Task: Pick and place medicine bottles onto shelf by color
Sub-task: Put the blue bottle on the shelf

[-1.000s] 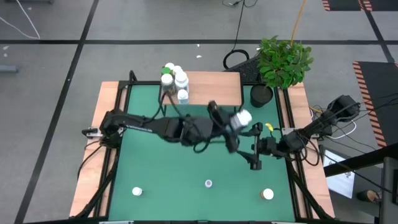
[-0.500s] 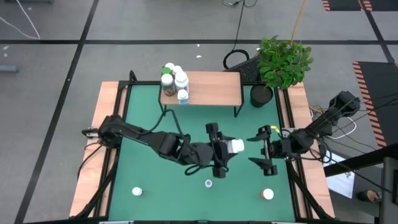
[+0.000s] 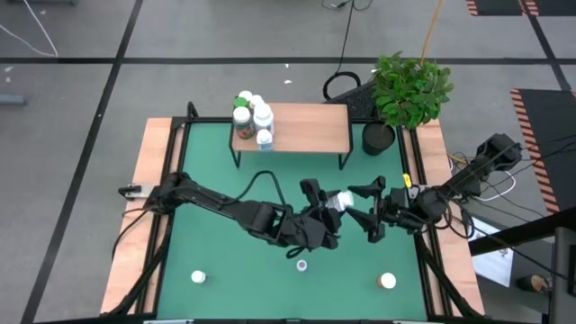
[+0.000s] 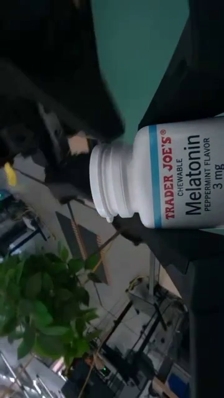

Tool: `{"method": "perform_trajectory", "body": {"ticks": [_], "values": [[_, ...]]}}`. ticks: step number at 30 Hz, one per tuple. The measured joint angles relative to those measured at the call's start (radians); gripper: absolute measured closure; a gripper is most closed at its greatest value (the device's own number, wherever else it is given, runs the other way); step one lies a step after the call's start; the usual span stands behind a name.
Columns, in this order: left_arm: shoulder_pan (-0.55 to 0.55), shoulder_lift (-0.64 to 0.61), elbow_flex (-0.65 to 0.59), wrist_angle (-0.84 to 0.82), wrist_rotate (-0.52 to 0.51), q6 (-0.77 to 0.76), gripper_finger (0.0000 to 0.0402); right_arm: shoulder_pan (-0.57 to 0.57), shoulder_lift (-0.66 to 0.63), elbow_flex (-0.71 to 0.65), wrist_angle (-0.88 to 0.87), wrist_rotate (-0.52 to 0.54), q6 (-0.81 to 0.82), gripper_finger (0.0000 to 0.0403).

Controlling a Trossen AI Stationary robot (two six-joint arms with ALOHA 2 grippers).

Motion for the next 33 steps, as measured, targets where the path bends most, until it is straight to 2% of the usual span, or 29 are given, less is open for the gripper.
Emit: {"method": "perform_trajectory", "body": {"ticks": [4,8,22,28,30,33], "values": [[0.011,-0.001,0.000,0.013,-0.006,0.010,0.0175,-0.006,0.003,0.000,0.002,-0.003,0.019,0.0092],[0.021,-0.001,0.000,0.018,-0.005,0.012,0.0167,-0.020,0.003,0.000,0.005,-0.017,0.043,0.0111],[0.022,-0.001,0.000,0.012,-0.008,0.024,0.0163,-0.100,0.003,0.000,-0.003,-0.108,0.144,0.0236],[0.039,-0.003,0.001,-0.017,0.023,0.019,0.0155,-0.105,0.003,0.000,-0.010,-0.099,0.121,0.0237],[0.044,-0.003,0.001,-0.037,0.031,-0.001,0.0140,-0.106,-0.003,0.005,-0.044,-0.094,0.093,0.0237],[0.045,-0.008,0.001,-0.086,0.044,-0.019,0.0102,-0.104,-0.022,0.065,-0.200,-0.080,0.042,0.0236]]}}
